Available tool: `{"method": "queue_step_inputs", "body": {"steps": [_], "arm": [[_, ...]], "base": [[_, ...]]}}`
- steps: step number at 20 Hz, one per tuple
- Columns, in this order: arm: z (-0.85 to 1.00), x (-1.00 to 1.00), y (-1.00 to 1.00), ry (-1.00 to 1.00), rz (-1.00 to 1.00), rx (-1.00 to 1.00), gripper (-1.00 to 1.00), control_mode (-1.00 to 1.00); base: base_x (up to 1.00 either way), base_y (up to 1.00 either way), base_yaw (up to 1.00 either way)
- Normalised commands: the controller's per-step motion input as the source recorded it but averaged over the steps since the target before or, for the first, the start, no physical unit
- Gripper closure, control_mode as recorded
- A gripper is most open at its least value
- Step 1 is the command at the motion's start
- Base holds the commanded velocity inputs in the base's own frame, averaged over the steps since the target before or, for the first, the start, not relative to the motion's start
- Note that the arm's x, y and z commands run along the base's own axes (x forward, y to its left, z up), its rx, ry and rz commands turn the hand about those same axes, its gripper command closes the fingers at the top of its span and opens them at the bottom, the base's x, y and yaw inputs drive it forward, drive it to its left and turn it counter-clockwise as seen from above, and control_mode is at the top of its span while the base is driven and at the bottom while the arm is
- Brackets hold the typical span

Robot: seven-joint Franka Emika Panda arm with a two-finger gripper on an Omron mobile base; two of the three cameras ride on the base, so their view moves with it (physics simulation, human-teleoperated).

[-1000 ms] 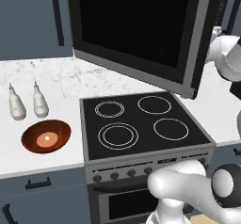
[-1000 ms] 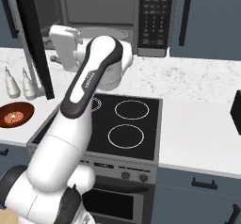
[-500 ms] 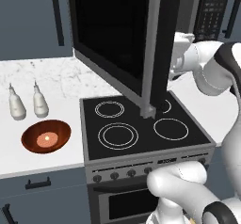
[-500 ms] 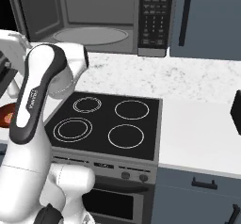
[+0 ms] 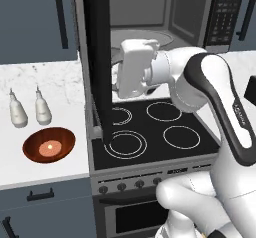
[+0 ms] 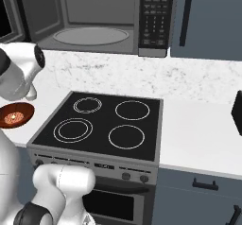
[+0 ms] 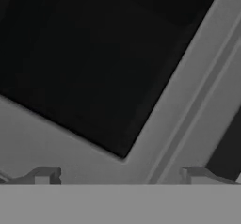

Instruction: Open the microwave, place the bowl with waffle inside the microwave, then close the microwave door and turn it on.

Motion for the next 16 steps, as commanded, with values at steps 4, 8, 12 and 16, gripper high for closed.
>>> {"method": "queue_step_inputs", "body": {"steps": [4,8,12,16], "arm": [[0.0,0.0,0.97,0.05,-0.04,-0.07,-1.0,-1.0],[0.0,0.0,0.55,0.02,-0.02,-0.08,-1.0,-1.0],[0.0,-0.08,-0.36,0.0,0.0,-0.01,-1.0,-1.0],[0.01,-0.07,-0.96,0.0,0.0,0.06,-1.0,-1.0]], "base": [[0.0,0.0,0.0],[0.0,0.0,0.0],[0.0,0.0,0.0],[0.0,0.0,0.0]]}}
